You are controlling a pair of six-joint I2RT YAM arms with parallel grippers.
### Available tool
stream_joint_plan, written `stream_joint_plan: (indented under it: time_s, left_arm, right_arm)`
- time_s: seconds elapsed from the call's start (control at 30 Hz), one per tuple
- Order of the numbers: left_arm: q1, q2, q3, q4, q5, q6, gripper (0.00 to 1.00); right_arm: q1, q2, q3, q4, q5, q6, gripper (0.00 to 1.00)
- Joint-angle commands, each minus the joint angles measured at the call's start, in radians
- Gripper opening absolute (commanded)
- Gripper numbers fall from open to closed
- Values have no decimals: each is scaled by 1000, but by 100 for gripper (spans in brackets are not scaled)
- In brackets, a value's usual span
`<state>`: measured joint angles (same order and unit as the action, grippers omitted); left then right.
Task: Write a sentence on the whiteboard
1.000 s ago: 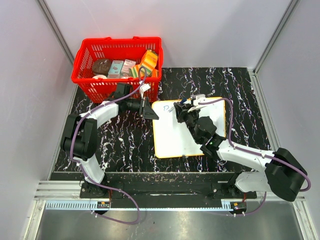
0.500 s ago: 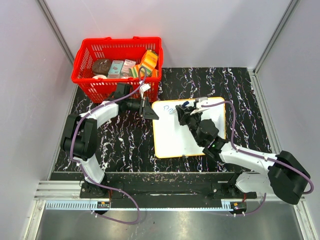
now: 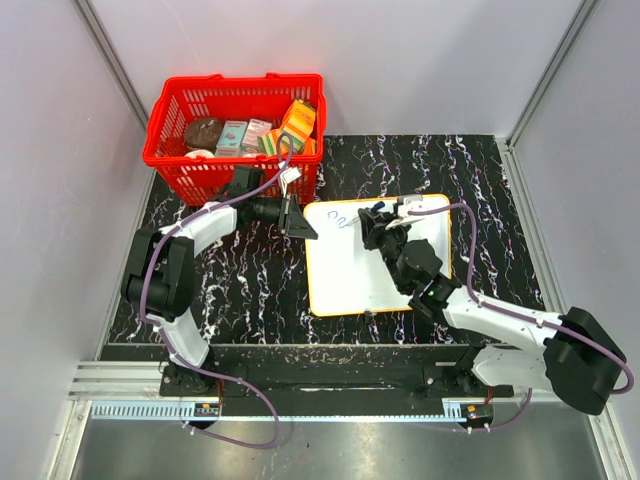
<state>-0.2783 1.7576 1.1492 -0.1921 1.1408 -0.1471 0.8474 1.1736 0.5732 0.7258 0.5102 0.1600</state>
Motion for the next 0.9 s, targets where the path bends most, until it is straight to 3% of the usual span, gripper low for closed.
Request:
stream_joint_plan:
  time_s: [0.0, 0.23, 0.87]
  left_arm:
    - [8, -12, 18, 71, -124, 87, 0]
    - [8, -15, 18, 69, -125, 87, 0]
    - [4, -12, 18, 68, -124, 89, 0]
  right_arm:
    - [-10, -66, -25, 72, -37, -20, 0]
    - [-10, -101, -35, 121, -38, -48, 0]
    - [-19, 15, 8, 161, -6, -71, 0]
